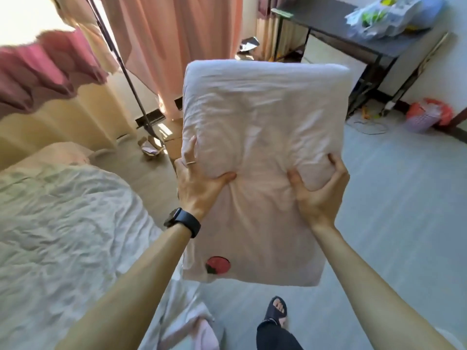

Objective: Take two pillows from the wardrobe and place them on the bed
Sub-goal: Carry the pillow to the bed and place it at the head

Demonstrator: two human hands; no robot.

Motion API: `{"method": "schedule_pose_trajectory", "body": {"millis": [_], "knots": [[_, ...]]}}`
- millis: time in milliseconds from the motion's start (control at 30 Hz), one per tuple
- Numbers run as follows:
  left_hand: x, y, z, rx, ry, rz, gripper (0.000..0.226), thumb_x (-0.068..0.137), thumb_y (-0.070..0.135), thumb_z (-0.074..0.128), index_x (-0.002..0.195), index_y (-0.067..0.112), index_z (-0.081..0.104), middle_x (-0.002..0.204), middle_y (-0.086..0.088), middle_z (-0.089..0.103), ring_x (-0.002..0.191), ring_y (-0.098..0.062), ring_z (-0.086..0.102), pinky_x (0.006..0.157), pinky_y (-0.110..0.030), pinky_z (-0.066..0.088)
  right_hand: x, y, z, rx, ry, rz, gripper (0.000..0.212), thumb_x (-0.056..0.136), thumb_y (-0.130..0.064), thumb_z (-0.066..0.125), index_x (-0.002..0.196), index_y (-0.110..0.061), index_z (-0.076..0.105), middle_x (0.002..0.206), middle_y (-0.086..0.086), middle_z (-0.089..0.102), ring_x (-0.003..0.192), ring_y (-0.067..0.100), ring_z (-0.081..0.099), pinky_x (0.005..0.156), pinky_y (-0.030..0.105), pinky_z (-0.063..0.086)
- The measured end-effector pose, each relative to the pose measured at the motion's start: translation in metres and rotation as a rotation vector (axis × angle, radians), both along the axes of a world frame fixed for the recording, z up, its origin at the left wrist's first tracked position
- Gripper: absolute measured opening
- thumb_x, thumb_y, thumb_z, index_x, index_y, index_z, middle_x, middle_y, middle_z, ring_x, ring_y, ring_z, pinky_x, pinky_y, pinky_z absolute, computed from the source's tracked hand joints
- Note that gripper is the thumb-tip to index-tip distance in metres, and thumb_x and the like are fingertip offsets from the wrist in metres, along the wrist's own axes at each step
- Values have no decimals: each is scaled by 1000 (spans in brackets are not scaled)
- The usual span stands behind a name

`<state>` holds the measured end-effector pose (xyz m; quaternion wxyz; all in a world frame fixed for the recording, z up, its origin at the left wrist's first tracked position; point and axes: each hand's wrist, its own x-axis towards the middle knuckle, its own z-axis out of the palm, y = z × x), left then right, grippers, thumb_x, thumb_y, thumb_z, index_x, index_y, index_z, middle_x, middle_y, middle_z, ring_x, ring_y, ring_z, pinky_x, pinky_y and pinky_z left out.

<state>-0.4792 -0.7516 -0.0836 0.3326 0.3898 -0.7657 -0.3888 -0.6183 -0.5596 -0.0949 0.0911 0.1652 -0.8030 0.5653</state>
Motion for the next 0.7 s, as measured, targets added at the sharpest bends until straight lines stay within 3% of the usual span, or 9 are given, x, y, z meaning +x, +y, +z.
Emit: {"method": "schedule_pose_trajectory", "body": {"millis": [67, 167, 267, 500, 700], "knots": [[-17, -9, -3, 0, -7, 63, 113, 54, 46, 92, 144, 43, 24, 134, 2, 37, 119, -10, 40, 99, -29, 39, -32, -20, -1, 24, 6, 80, 86, 71, -39, 87, 138, -11, 42, 128, -3, 42, 125, 15, 44, 92, -5, 23], [-33, -25, -4, 4, -91, 155, 111, 56, 48, 90, 144, 42, 23, 137, -4, 39, 125, -19, 40, 95, -25, 35, -67, -54, -2, 51, 8, 174, 85, 70, -39, 87, 138, -12, 43, 127, 2, 46, 121, 16, 44, 90, -3, 24], [-36, -44, -1, 33, -127, 251, 109, 54, 55, 88, 141, 47, 23, 128, -5, 40, 122, -24, 43, 98, -32, 41, -87, -88, 1, 100, -27, 283, 88, 69, -46, 86, 139, -18, 40, 130, 6, 46, 119, 14, 43, 92, 16, 33], [-26, -120, 7, 33, -260, 445, 108, 55, 64, 83, 138, 47, 17, 127, -9, 38, 121, -33, 45, 99, -40, 42, -106, -191, -4, 253, 10, 653, 131, 49, -58, 90, 153, -20, 21, 139, 15, 33, 127, 19, 33, 110, 26, 28], [-15, -240, -14, 71, -295, 506, 111, 55, 65, 82, 143, 48, 17, 126, -9, 37, 124, -34, 45, 102, -42, 43, -105, -326, -32, 294, 3, 741, 120, 60, -43, 92, 154, -18, 21, 146, 20, 29, 135, 33, 33, 112, 31, 27]]}}
